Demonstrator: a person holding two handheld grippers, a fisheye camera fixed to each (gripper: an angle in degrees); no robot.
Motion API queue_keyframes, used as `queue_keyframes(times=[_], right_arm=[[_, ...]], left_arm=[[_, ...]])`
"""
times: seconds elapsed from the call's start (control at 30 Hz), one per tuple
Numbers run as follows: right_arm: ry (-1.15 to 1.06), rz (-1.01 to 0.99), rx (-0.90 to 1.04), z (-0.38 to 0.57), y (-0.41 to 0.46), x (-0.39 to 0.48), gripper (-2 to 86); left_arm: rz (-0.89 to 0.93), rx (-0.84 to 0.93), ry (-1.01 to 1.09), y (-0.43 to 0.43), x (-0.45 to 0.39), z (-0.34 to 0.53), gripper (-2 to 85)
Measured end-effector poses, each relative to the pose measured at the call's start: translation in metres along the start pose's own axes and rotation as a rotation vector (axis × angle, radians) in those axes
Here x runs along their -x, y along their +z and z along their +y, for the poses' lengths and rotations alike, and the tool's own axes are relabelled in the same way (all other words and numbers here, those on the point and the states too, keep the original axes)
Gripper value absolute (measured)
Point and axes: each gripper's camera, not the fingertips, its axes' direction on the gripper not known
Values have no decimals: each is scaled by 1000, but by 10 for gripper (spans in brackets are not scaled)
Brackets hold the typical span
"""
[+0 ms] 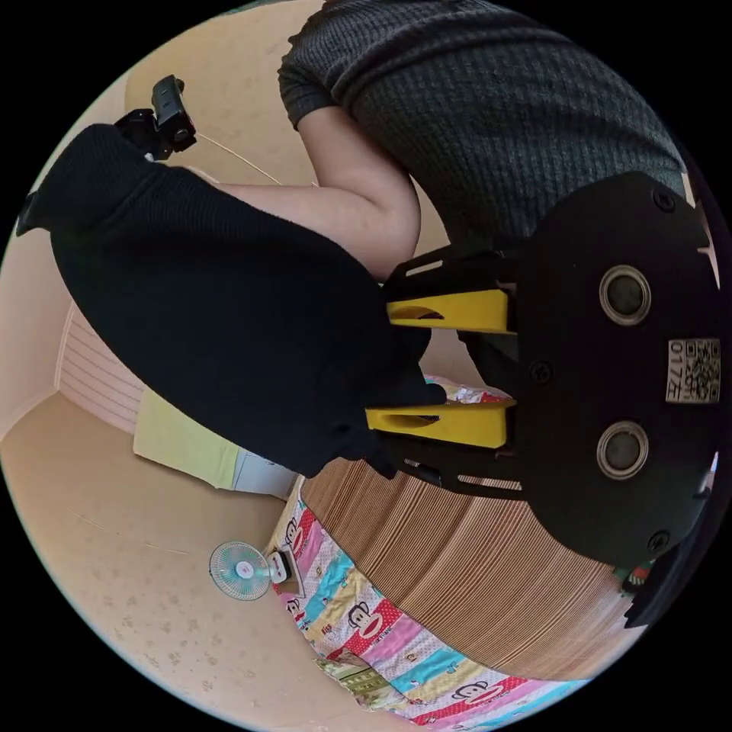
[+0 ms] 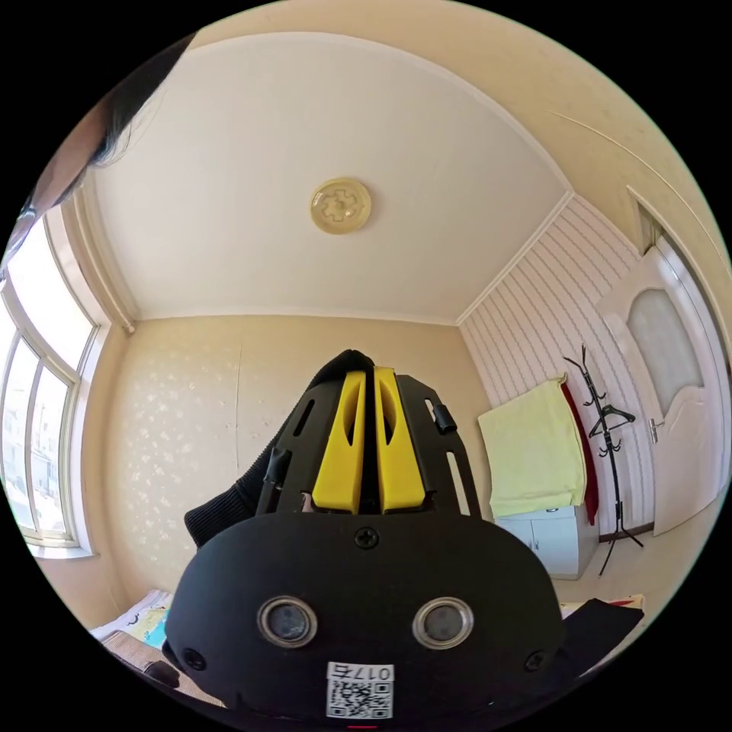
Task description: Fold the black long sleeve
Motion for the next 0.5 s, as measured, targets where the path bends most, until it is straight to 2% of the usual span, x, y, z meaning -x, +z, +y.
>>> queue_keyframes(times=[0.03,0.17,0.33,0.5], right_arm=[[-14,15,-1,-1,1,2,28],[-99,2,45,3,16,-8,28],[-63,-335,275,32,59,-56,27],[122,-657,670,100,128,-115,27]], left_arm=[[-29,-44,-8,-14,-3,2,8],[-110,-150,-147,-69,16,26,-1],[-223,-383,-309,-175,39,70,-6],[-274,-439,-245,-230,24,83,-7]])
